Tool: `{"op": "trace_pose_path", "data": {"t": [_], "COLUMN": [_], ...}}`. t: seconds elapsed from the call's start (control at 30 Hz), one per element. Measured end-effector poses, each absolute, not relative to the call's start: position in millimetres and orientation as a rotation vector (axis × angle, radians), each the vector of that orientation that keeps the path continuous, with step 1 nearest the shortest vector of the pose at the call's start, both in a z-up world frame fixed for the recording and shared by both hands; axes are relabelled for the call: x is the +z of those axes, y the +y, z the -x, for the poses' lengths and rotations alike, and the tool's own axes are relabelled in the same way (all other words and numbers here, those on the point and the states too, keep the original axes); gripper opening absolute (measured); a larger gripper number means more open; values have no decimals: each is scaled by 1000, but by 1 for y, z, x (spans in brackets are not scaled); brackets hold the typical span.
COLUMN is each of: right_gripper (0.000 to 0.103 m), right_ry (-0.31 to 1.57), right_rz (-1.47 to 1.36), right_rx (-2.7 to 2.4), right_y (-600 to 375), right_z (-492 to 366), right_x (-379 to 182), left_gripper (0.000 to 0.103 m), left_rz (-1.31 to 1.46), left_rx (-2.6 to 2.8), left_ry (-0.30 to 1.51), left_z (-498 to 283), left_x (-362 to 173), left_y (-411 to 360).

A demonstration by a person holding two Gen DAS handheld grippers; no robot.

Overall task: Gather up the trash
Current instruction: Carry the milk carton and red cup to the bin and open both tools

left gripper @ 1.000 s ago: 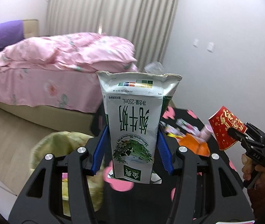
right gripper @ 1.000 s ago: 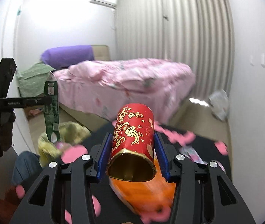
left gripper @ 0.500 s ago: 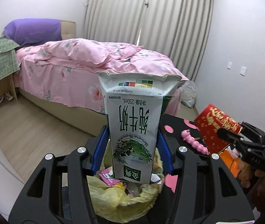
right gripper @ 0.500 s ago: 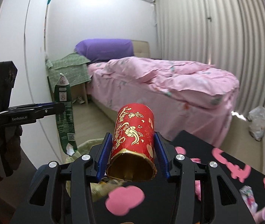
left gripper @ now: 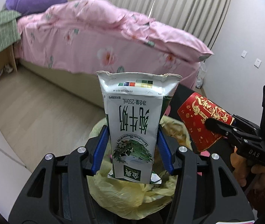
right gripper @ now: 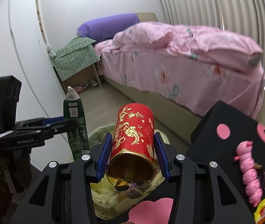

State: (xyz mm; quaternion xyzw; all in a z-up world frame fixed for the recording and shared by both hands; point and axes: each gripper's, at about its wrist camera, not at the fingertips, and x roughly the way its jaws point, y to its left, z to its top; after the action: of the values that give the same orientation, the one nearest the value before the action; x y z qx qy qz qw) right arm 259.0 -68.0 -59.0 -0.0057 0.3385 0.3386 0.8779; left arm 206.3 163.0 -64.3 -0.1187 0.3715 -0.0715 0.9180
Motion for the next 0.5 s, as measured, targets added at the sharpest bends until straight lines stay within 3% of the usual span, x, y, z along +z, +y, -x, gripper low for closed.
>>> {"op": "trace_pose_path", "data": {"t": [0.43, 0.5], "right_gripper": [49, 51], "right_ry": [779, 804], "right_rz": [58, 80], "right_rx": [754, 757], "right_y": [-48, -46], "right_z": [-273, -274], "right_x": [-88, -92], "left_gripper": [49, 58], "left_rz": [333, 377], "left_rx": [-174, -197], "left_ry": [855, 856], "left_z": [-227, -225], "left_x": [-101, -97], "left_y": [178, 185]}}
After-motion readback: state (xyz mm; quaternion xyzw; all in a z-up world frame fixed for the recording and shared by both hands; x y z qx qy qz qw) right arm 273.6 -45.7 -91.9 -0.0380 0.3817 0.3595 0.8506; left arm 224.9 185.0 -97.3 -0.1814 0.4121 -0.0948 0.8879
